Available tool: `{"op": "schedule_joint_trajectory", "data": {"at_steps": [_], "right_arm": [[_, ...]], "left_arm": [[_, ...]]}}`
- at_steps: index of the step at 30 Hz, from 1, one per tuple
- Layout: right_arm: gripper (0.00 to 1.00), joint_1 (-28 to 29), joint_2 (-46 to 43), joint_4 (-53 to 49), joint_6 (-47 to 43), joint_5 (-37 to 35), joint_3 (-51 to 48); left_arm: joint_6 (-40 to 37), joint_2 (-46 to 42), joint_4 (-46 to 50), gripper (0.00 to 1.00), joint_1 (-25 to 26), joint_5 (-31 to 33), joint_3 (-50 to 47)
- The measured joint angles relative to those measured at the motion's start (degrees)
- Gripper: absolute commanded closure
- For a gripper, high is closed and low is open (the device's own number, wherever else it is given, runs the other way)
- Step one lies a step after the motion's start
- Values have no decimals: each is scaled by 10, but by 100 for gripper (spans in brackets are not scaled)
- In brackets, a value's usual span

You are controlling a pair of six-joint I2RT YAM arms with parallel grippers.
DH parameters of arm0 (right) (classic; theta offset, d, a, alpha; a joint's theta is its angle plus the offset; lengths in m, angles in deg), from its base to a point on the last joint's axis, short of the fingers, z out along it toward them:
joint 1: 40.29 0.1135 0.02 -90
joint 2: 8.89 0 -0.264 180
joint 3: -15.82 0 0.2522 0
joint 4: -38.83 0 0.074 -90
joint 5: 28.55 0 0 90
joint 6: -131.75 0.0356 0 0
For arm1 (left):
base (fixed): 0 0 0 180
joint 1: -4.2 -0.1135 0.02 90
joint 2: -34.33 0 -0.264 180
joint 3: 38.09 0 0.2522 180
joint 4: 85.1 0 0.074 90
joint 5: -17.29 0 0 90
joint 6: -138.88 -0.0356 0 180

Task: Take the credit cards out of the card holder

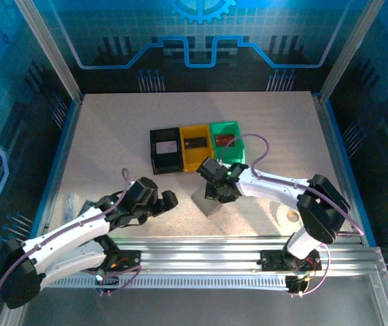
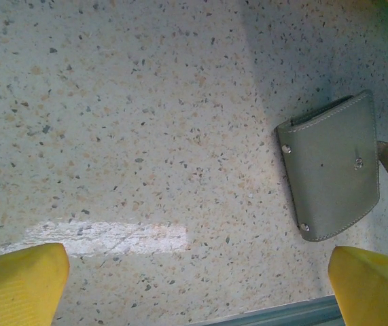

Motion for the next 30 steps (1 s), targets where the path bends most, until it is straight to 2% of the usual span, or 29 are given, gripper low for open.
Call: {"op": "schedule_joint_trajectory", "data": {"at_steps": [12, 30], "right_arm": [[100, -4, -89, -13, -30, 0, -5], [100, 20, -129, -11, -14, 12, -20]], "left_arm": [[-15, 0, -1, 1, 0, 0, 0], [-24, 0, -1, 1, 0, 0, 17]]}}
